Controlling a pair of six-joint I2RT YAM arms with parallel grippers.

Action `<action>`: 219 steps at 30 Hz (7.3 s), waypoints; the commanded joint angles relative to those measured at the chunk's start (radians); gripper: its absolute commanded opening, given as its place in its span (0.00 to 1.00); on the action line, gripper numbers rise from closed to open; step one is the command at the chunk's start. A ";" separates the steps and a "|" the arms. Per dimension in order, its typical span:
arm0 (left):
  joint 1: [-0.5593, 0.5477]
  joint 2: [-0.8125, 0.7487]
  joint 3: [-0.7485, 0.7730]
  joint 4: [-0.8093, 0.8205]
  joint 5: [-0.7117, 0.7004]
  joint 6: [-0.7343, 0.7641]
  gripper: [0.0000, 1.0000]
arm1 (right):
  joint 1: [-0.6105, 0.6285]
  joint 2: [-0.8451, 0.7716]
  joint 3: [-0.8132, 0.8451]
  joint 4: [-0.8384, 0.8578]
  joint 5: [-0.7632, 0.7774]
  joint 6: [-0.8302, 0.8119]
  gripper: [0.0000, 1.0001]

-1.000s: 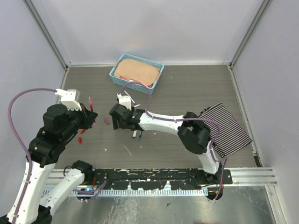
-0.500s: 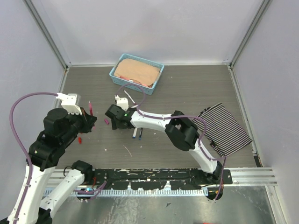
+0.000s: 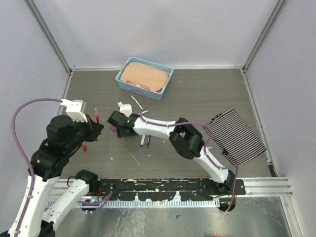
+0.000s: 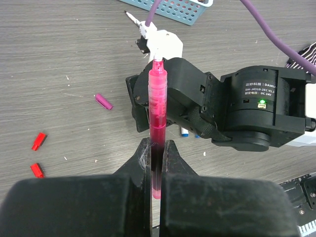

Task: Insert the pens into the pen caps
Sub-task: Pick up the pen cap from the center of the board, then place the pen cap at the center of the board, then insert the pen cap onto the pen.

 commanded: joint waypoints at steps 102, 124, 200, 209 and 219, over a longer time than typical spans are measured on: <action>-0.047 0.129 -0.081 0.174 0.069 0.000 0.00 | 0.255 -0.747 -0.831 -0.262 0.110 0.688 0.66; -0.055 0.136 -0.084 0.166 0.068 0.003 0.00 | 0.163 -0.654 -0.877 -0.154 0.020 0.596 0.46; -0.056 0.176 -0.057 0.175 0.076 -0.041 0.02 | -0.214 -0.599 -0.889 0.006 -0.200 -0.048 0.36; -0.053 0.180 -0.056 0.173 0.045 -0.047 0.00 | -0.214 -0.627 -0.913 0.019 -0.220 -0.075 0.18; -0.062 0.200 -0.090 0.222 0.132 -0.095 0.00 | -0.227 -0.831 -0.971 0.075 -0.225 -0.105 0.08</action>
